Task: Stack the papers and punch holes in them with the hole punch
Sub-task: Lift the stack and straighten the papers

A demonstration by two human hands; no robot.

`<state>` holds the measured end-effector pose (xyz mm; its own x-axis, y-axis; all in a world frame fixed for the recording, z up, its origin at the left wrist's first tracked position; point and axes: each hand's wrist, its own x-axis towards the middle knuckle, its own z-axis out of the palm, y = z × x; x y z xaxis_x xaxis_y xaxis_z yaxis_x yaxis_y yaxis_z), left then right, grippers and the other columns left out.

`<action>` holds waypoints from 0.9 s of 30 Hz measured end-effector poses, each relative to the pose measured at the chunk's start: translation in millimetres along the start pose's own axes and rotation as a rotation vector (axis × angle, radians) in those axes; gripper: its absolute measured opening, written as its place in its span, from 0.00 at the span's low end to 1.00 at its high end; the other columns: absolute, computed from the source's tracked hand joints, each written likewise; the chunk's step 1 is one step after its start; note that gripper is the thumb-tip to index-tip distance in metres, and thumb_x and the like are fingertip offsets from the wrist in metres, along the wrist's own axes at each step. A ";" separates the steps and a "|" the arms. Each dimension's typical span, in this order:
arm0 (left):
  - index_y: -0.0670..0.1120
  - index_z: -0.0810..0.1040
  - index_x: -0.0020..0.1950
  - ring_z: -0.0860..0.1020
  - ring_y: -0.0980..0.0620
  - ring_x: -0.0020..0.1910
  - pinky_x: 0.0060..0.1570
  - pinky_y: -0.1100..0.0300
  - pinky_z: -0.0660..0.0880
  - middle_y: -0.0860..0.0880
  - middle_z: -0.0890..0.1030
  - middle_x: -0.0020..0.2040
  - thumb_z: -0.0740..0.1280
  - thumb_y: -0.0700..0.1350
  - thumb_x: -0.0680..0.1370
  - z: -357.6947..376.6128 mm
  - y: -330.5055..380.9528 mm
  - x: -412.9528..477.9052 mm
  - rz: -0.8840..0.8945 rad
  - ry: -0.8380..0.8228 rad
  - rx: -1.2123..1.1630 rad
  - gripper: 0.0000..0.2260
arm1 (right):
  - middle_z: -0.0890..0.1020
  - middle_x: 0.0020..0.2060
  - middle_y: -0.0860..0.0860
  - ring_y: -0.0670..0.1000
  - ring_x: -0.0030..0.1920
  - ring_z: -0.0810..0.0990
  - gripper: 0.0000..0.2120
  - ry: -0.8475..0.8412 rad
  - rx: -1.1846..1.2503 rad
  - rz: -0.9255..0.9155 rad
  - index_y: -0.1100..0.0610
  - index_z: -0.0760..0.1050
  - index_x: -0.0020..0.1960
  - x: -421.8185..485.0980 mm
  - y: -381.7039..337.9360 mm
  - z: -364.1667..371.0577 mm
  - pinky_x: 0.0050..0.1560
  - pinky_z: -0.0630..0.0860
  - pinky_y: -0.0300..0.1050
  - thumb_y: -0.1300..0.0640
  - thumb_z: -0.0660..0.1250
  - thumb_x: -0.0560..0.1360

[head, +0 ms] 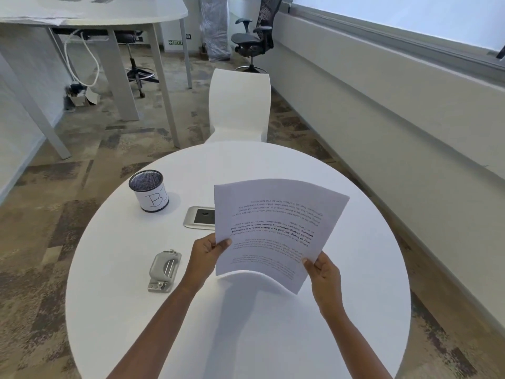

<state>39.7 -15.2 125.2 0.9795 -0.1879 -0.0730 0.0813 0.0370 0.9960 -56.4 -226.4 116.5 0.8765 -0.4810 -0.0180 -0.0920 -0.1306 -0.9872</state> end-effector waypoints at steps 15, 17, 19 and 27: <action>0.45 0.79 0.50 0.82 0.57 0.40 0.41 0.65 0.80 0.55 0.85 0.39 0.61 0.36 0.78 -7.7 -16.9 -1.9 -0.151 0.118 -0.296 0.09 | 0.81 0.37 0.55 0.52 0.38 0.79 0.04 -0.059 0.008 0.350 0.58 0.77 0.40 -7.7 23.6 -19.6 0.44 0.73 0.46 0.58 0.68 0.72; 0.45 0.78 0.50 0.82 0.56 0.40 0.42 0.62 0.79 0.55 0.85 0.38 0.60 0.36 0.78 -6.2 -22.6 -1.1 -0.208 0.174 -0.361 0.09 | 0.79 0.35 0.55 0.50 0.35 0.79 0.04 -0.061 0.159 0.455 0.58 0.75 0.38 -12.0 26.2 -18.8 0.43 0.74 0.44 0.61 0.68 0.72; 0.45 0.77 0.48 0.82 0.57 0.35 0.39 0.62 0.79 0.55 0.85 0.35 0.60 0.35 0.78 -1.5 -29.7 -2.8 -0.279 0.233 -0.444 0.08 | 0.80 0.36 0.54 0.51 0.36 0.80 0.03 -0.052 0.351 0.557 0.57 0.74 0.41 -16.3 28.6 -13.2 0.43 0.76 0.44 0.63 0.65 0.73; 0.45 0.76 0.47 0.83 0.57 0.32 0.34 0.63 0.80 0.53 0.85 0.33 0.60 0.35 0.78 28.8 -45.3 -21.7 -0.428 0.263 -0.605 0.08 | 0.82 0.47 0.54 0.55 0.46 0.80 0.08 -0.027 0.532 0.561 0.56 0.74 0.51 -26.6 26.5 13.7 0.41 0.81 0.47 0.66 0.63 0.74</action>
<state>9.4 -41.0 83.2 0.8457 -0.0709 -0.5290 0.4737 0.5565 0.6826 -75.7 -205.2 88.7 0.7776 -0.3304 -0.5350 -0.2921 0.5637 -0.7726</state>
